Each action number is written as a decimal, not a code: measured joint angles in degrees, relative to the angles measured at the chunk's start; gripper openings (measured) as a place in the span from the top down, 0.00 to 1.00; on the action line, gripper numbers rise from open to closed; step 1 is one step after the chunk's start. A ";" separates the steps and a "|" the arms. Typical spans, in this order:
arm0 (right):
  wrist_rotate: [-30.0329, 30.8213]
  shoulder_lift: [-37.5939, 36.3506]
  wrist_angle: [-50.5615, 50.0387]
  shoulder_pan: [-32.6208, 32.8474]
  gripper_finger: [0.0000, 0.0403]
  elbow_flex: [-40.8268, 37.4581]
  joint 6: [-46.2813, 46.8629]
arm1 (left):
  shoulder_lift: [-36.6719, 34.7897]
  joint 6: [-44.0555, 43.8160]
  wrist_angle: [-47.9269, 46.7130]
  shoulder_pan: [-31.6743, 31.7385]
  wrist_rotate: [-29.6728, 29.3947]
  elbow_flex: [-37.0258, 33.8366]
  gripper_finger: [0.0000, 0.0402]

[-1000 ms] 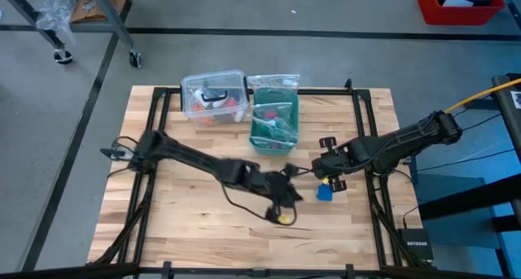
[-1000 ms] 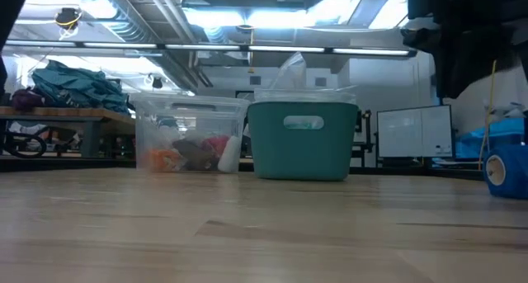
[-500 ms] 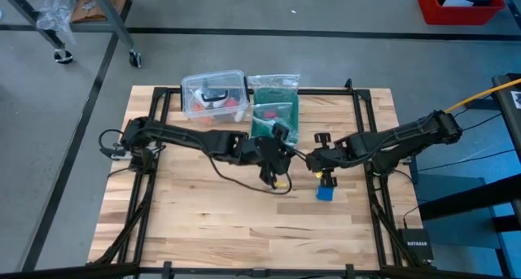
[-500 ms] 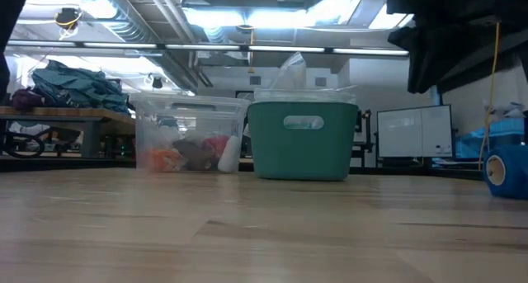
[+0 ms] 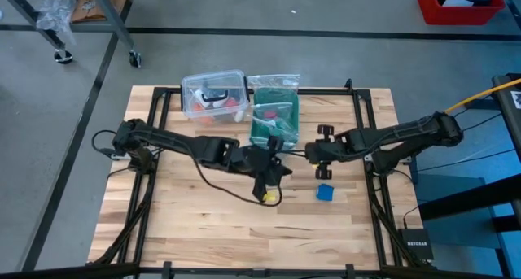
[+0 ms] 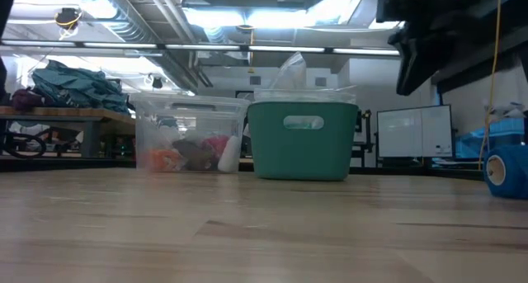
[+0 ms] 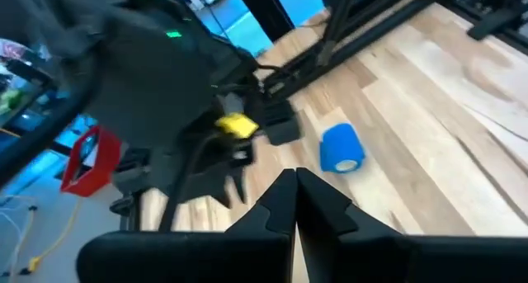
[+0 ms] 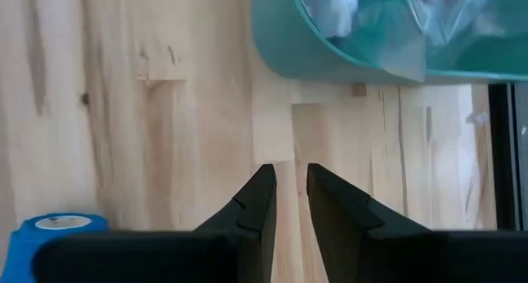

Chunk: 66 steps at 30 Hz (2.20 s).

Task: Roll bandage
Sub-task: Open the transparent zip bag

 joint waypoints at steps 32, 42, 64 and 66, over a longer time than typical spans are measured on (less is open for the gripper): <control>-13.02 5.56 43.03 1.05 0.81 -0.27 -6.35 | 0.15 -16.79 3.87 -2.51 1.95 0.17 1.00; -14.30 5.72 44.33 8.38 0.81 -0.24 -5.75 | 0.37 -21.39 3.47 -0.13 3.05 0.20 1.00; -25.99 5.77 47.09 5.25 0.81 -0.22 -3.39 | 2.23 -27.51 2.92 -1.00 18.94 0.17 1.00; -26.31 5.77 45.85 5.26 0.81 -0.22 -3.19 | 2.25 -28.92 2.91 -0.98 23.97 0.15 1.00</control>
